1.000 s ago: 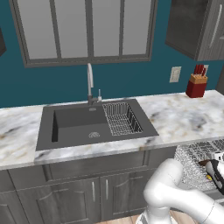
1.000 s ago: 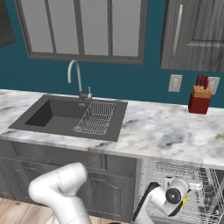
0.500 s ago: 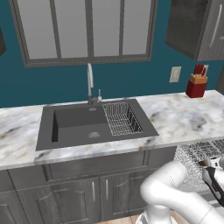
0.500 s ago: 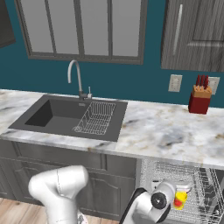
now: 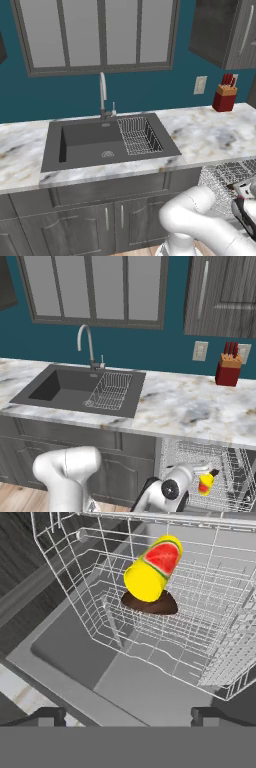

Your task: Pick up the cup and bowl from the counter, place them in the dishwasher, and close the dishwasher door.

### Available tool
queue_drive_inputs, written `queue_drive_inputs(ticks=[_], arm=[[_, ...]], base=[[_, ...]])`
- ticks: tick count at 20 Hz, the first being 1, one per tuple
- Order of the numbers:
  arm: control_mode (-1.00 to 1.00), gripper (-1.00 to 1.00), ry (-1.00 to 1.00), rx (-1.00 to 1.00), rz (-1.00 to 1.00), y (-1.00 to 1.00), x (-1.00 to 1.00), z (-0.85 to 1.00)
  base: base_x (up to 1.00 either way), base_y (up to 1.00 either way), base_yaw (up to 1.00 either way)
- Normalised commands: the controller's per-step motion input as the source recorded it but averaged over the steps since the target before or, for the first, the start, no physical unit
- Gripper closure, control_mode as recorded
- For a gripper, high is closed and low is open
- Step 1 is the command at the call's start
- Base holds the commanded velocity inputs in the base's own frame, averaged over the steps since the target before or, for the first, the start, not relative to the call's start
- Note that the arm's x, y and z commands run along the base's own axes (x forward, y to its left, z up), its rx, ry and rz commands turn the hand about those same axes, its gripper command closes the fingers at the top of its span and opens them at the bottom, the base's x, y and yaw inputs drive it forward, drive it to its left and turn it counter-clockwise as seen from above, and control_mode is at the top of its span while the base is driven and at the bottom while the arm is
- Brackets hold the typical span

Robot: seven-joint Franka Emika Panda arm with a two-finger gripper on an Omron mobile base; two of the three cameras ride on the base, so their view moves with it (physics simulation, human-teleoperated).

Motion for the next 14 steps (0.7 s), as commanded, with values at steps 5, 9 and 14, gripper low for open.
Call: queue_drive_inputs(ticks=[5,9,14], arm=[[-1.0,-1.0,0.0,-0.33,0.35,-0.66,-0.95,0.61],[-1.0,-1.0,0.0,-0.28,0.36,-0.62,-1.0,0.83],[-1.0,-1.0,0.0,-0.19,0.33,-0.65,-1.0,0.96]], base=[[0.0,0.0,0.0],[0.0,0.0,0.0],[0.0,0.0,0.0]])
